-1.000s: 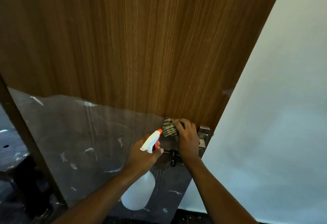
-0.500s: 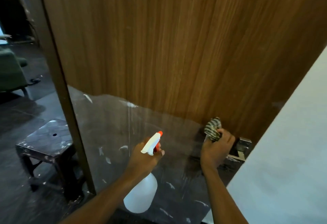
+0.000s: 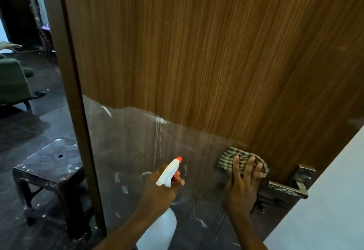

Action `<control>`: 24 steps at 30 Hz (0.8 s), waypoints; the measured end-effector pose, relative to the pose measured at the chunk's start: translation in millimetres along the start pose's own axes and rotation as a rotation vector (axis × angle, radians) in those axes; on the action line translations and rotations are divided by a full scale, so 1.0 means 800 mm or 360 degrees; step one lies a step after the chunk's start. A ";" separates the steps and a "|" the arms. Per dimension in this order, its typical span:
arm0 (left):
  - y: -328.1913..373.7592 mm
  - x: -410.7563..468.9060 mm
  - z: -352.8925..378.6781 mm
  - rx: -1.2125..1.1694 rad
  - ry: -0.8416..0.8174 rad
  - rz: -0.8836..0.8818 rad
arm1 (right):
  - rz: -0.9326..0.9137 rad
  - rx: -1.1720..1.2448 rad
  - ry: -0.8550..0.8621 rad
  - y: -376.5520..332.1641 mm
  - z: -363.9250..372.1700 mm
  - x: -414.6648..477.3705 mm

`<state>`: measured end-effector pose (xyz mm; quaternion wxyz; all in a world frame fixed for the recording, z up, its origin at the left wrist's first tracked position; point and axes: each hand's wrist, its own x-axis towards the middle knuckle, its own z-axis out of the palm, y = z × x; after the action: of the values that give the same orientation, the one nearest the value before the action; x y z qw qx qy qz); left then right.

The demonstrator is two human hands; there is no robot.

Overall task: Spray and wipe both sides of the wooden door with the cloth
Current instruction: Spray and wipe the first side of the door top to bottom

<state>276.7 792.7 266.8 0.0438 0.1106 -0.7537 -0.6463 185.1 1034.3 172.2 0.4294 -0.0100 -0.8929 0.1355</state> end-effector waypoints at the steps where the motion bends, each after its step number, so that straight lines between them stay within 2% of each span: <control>1: -0.003 0.002 0.003 -0.0016 -0.0019 0.0006 | -0.0006 -0.0029 0.0005 0.002 0.004 0.002; 5: -0.011 0.005 0.012 -0.0139 -0.0058 0.0111 | 0.0013 0.0011 0.0164 -0.031 0.022 0.030; 7: -0.012 0.012 0.015 -0.0060 -0.0094 0.0266 | -0.0277 -0.0069 0.0187 -0.039 0.034 0.037; 9: -0.021 0.021 0.019 -0.0141 -0.0080 0.0229 | -0.0670 -0.0225 0.0097 -0.019 0.046 0.027; 11: -0.030 0.031 0.019 -0.0186 -0.0064 0.0158 | -0.0875 -0.0334 0.0024 0.016 0.045 0.013; 13: -0.038 0.034 0.013 -0.0112 -0.0074 0.0128 | -0.0790 -0.0360 0.0041 0.032 0.036 0.003; 17: -0.046 0.043 -0.009 -0.0096 -0.0068 0.0057 | -0.0060 -0.0141 0.0393 -0.039 0.037 0.049; 18: -0.045 0.046 -0.016 -0.0075 -0.0064 0.0068 | -0.0011 -0.0117 0.0434 -0.067 0.042 0.063; 19: -0.043 0.048 -0.025 -0.0056 -0.0065 0.0094 | -0.0083 -0.0147 0.0431 -0.090 0.050 0.070; 21: -0.038 0.053 -0.042 -0.0012 -0.0054 0.0188 | -0.0483 -0.0266 0.0361 -0.111 0.072 0.063; 23: -0.036 0.059 -0.058 0.0032 -0.0023 0.0240 | -0.0884 -0.0316 0.0182 -0.102 0.083 0.039; 24: -0.035 0.062 -0.066 0.0049 -0.0007 0.0244 | -0.0974 -0.0317 0.0128 -0.091 0.084 0.026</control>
<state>242.4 727.0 243.7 0.0897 0.0518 -0.7699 -0.6297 127.6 950.9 166.4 0.4819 0.2116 -0.8457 -0.0884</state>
